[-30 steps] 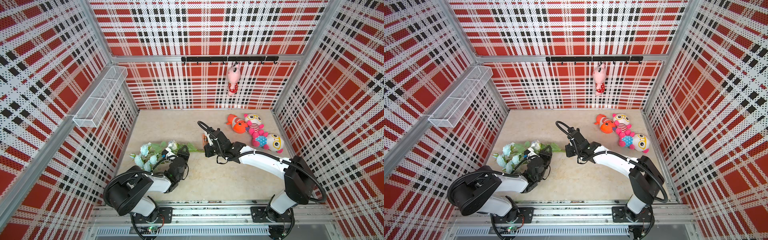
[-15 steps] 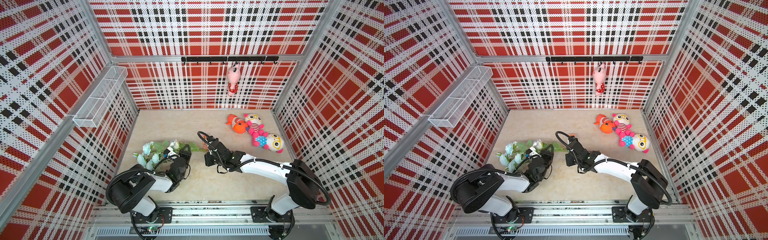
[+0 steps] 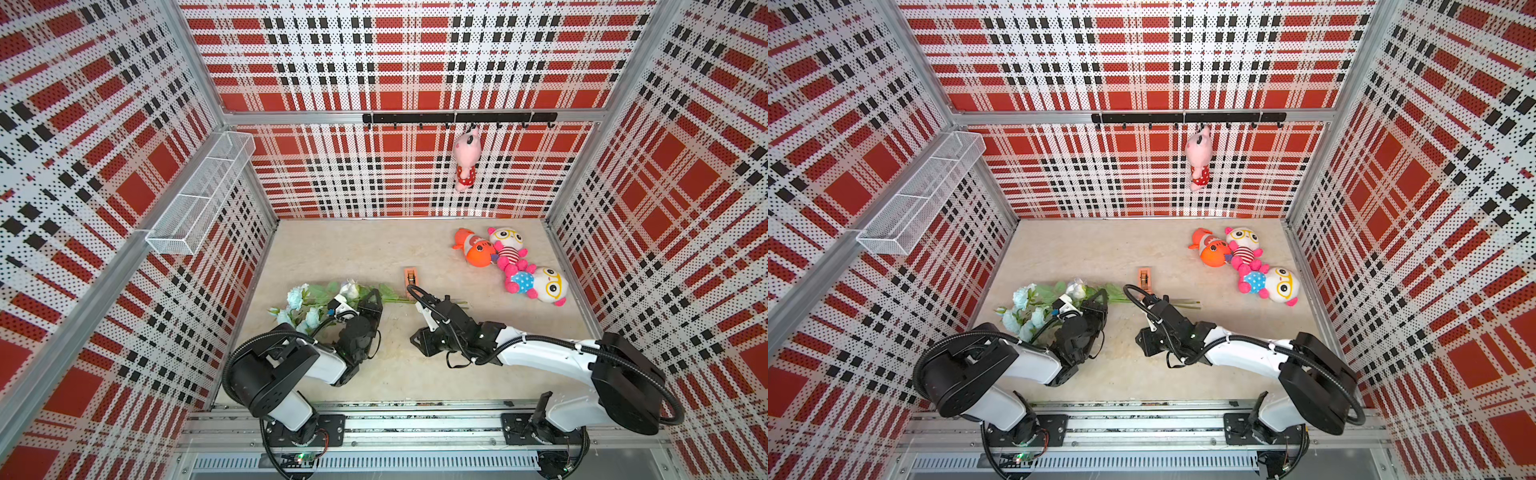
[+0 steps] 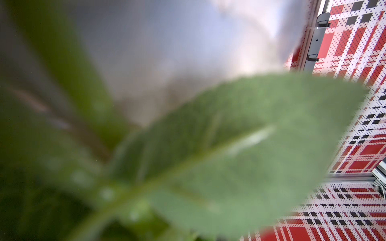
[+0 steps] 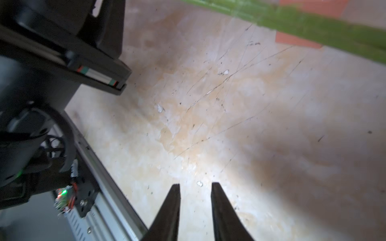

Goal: Wrap bouquets with tape
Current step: Stick the tape to the bouquet.

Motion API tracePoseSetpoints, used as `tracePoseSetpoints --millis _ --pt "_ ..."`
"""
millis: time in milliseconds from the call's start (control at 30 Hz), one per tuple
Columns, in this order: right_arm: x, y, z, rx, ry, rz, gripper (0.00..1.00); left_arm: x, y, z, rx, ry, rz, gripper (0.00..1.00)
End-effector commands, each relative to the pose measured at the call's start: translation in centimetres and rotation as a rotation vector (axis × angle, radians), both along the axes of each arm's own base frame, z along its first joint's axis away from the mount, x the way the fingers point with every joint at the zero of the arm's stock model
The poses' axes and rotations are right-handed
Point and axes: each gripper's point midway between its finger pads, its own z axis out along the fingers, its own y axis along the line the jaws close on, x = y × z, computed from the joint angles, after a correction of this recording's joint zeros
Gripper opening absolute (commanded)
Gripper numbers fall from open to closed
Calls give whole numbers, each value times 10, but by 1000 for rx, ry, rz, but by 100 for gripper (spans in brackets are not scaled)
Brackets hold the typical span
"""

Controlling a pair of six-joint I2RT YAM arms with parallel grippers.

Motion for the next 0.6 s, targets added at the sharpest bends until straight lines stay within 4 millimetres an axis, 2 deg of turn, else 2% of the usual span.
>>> tracePoseSetpoints --millis 0,67,100,133,200,267,400,467,567 --pt "-4 -2 70 136 -129 57 36 0 -2 8 -4 -33 -10 0" --pt "6 -20 105 158 -230 42 38 0 -3 7 -1 -33 -15 0" --pt "18 -32 120 153 -288 3 39 0 -4 7 0 -31 -18 0" --pt "31 -44 130 125 -338 -33 40 0 -4 7 -1 -33 -21 0" --pt "57 -57 136 69 -384 -74 40 0 -7 8 2 -36 -29 0" --pt "79 -55 132 34 -402 -49 40 1 -9 8 6 -40 -36 0" --pt "117 -40 100 -56 -382 51 35 3 -14 10 14 -47 -52 0" --pt "115 -22 90 -26 -389 189 35 4 -14 9 18 -46 -53 0" --pt "109 -7 73 -19 -394 329 35 5 -16 10 16 -50 -60 0"
